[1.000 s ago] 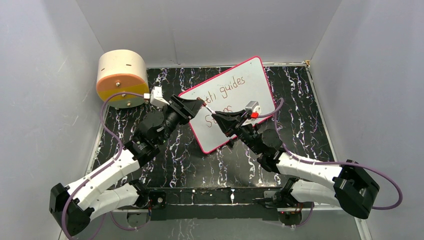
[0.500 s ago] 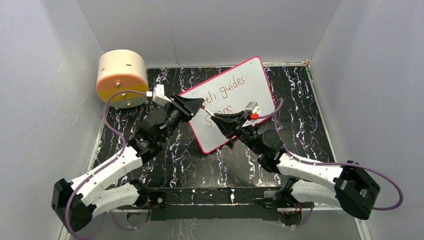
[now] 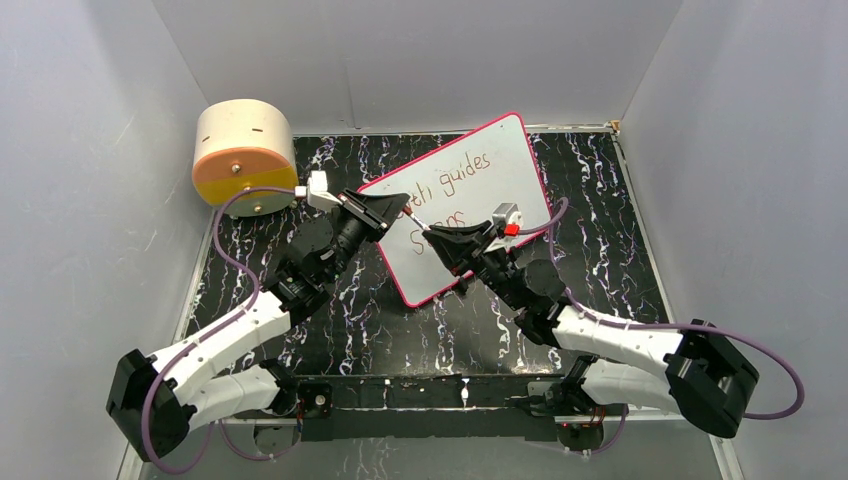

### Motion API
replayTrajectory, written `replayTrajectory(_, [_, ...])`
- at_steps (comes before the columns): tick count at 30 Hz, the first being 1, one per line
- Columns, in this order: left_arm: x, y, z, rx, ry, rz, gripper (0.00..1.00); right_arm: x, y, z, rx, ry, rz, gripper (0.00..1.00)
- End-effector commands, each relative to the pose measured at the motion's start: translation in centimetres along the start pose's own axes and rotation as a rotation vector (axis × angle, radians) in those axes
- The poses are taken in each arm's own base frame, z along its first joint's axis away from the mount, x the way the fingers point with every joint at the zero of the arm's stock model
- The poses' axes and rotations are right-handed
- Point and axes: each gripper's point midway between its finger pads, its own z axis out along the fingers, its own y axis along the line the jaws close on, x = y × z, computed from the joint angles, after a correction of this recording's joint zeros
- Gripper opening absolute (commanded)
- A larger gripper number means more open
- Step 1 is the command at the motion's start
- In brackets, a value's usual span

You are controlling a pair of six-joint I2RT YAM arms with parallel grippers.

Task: Write a sentence on the whiteboard
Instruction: Close the whiteboard marker at the center of the board, then place the whiteboard marker at the center of the board.

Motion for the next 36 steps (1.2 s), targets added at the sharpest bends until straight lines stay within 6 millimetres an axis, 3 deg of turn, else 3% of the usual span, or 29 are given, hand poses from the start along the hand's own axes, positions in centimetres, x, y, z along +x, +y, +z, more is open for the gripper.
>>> replayTrajectory(1, [2.5,-1.1,-0.5,0.086,0.112,-0.056,0.00,-2.5,0.4,1.0,-0.003,-0.096,0.040,0.00])
replayTrajectory(11, [4.2,-1.0,-1.4,0.130,0.173,-0.054,0.00,-3.8,-0.4,2.7,0.030,-0.135,0.120,0.00])
replayTrajectory(18, [4.1,-1.0,-2.6,0.164,0.166,-0.002,0.00,-2.2,-1.6,2.6,0.072,-0.051,0.151,0.00])
replayTrajectory(25, [3.0,0.8,-3.2,0.087,0.106,0.060,0.01,-0.8,-1.4,1.1,0.042,0.033,0.148,0.00])
replayTrajectory(32, [-0.2,3.8,-4.2,-0.107,-0.006,0.225,0.33,1.2,-1.7,-1.4,0.058,0.141,0.106,0.00])
replayTrajectory(36, [-2.9,5.1,-5.6,-0.226,-0.075,0.368,0.45,3.3,-2.1,-3.0,0.074,0.267,0.051,0.00])
